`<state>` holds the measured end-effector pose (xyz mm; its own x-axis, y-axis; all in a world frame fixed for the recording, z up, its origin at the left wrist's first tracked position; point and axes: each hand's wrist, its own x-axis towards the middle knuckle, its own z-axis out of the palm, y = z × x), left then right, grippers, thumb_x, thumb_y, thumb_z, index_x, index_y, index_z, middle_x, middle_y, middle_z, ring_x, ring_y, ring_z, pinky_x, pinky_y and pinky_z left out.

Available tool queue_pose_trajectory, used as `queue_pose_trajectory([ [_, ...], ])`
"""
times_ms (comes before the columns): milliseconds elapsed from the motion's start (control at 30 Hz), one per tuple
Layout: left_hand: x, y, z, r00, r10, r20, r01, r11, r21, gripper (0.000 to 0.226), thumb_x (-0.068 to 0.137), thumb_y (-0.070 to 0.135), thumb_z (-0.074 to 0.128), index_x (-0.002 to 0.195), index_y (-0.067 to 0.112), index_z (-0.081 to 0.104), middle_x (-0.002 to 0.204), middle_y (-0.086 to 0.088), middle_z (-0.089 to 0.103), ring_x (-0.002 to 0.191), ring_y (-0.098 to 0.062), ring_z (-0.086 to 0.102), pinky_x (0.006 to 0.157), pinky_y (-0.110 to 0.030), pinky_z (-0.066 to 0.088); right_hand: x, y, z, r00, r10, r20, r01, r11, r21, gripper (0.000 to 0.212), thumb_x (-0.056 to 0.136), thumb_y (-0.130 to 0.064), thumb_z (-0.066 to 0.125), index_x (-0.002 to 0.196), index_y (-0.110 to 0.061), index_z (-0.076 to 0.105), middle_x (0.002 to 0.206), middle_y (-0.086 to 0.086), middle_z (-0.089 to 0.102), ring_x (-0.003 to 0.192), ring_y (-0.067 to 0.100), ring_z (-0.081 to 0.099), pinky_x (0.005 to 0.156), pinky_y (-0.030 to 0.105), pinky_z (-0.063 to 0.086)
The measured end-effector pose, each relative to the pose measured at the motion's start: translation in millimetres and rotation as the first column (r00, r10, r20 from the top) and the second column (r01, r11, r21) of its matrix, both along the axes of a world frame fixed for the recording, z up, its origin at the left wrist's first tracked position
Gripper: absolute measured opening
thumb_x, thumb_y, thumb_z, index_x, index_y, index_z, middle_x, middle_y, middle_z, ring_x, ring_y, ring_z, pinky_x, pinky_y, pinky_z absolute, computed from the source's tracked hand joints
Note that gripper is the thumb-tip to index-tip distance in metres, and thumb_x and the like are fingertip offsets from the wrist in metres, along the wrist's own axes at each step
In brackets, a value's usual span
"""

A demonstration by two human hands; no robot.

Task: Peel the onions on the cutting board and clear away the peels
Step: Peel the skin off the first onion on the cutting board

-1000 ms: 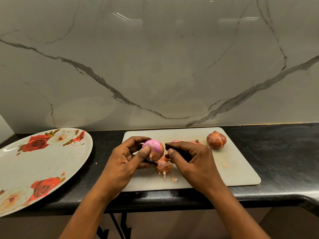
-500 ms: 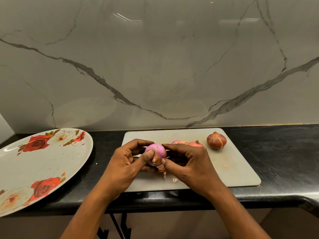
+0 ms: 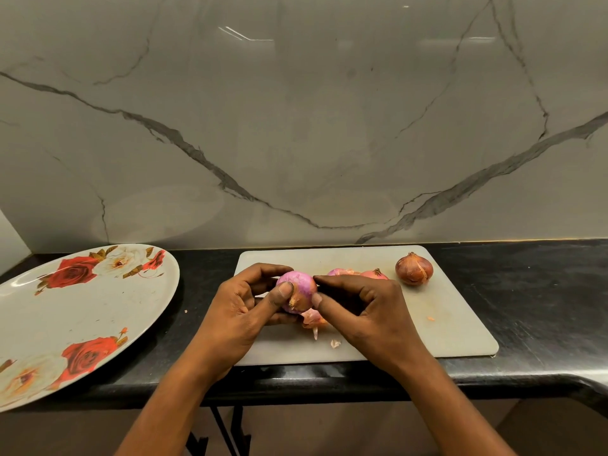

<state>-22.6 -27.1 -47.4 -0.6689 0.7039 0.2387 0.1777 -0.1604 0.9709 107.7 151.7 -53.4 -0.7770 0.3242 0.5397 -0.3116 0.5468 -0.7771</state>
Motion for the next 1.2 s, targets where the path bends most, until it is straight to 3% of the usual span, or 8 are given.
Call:
queue_pose_trajectory([
  [100,-0.6,-0.3,-0.8,1.0,0.0,-0.007,0.0,1.0,-0.014,0.036,0.093,0.02,0.068,0.127,0.01,0.067,0.12,-0.014,0.075,0.105,-0.034,0.077,0.083,-0.042,0.066,-0.7,-0.4,1.5,1.0,0.006,0.006,-0.006,1.0,-0.003,0.032,0.092,-0.011,0.081,0.123,-0.02,0.079,0.105,-0.012,0.081,0.1,0.006,0.077,0.088,0.022,0.062],
  [267,-2.4,-0.7,-2.4,1.0,-0.006,-0.003,0.006,1.0,-0.024,0.036,0.092,0.022,0.069,0.126,0.01,0.069,0.12,-0.016,0.074,0.105,-0.036,0.076,0.083,-0.046,0.066,-4.4,1.8,-1.1,0.997,-0.078,-0.017,0.079,0.995,0.067,0.033,0.094,-0.003,0.074,0.114,-0.028,0.082,0.093,-0.008,0.081,0.086,0.015,0.077,0.078,0.038,0.064],
  [467,-4.0,-0.1,-2.6,1.0,0.011,-0.009,-0.011,1.0,0.005,0.033,0.096,0.016,0.068,0.128,0.008,0.063,0.126,-0.017,0.068,0.111,-0.036,0.074,0.086,-0.046,0.065,-0.3,0.7,-1.2,0.995,-0.098,-0.017,0.098,0.995,0.022,0.014,0.094,-0.013,0.079,0.105,-0.02,0.085,0.091,-0.01,0.081,0.086,0.012,0.078,0.078,0.033,0.065],
  [567,-4.8,0.2,-3.0,1.0,-0.003,-0.012,0.003,1.0,0.011,0.032,0.097,0.014,0.067,0.128,0.007,0.062,0.126,-0.015,0.068,0.111,-0.037,0.074,0.088,-0.05,0.064,-1.8,-0.4,-2.2,0.996,-0.091,-0.002,0.09,0.993,0.082,0.012,0.093,-0.02,0.082,0.105,-0.018,0.085,0.09,-0.01,0.08,0.085,0.011,0.078,0.075,0.03,0.064],
  [867,-3.6,-0.4,-1.7,1.0,-0.014,-0.013,0.014,1.0,0.001,0.033,0.093,0.015,0.071,0.124,0.007,0.062,0.121,-0.013,0.067,0.106,-0.034,0.076,0.088,-0.05,0.064,-3.0,3.0,-4.2,0.993,-0.117,0.002,0.115,0.983,0.146,0.009,0.095,-0.014,0.078,0.099,-0.018,0.085,0.085,-0.011,0.078,0.079,0.011,0.075,0.07,0.021,0.059],
  [1067,-4.4,-1.4,-0.9,1.0,-0.028,-0.003,0.028,0.999,-0.015,0.033,0.093,0.019,0.069,0.124,0.009,0.065,0.12,-0.008,0.07,0.11,-0.034,0.075,0.084,-0.046,0.066,-3.5,3.2,-3.1,0.985,-0.172,-0.03,0.175,0.975,0.137,0.009,0.092,-0.012,0.077,0.089,-0.018,0.083,0.078,-0.009,0.076,0.073,0.016,0.073,0.068,0.041,0.059],
  [1200,-4.1,-2.7,0.3,0.999,-0.033,-0.002,0.033,0.999,-0.017,0.033,0.093,0.02,0.067,0.124,0.009,0.065,0.121,-0.004,0.071,0.11,-0.032,0.074,0.082,-0.039,0.066,-3.2,3.6,-3.8,0.975,-0.221,-0.034,0.222,0.974,0.05,0.009,0.092,-0.013,0.08,0.094,-0.02,0.084,0.084,-0.014,0.079,0.08,0.01,0.077,0.074,0.036,0.064],
])
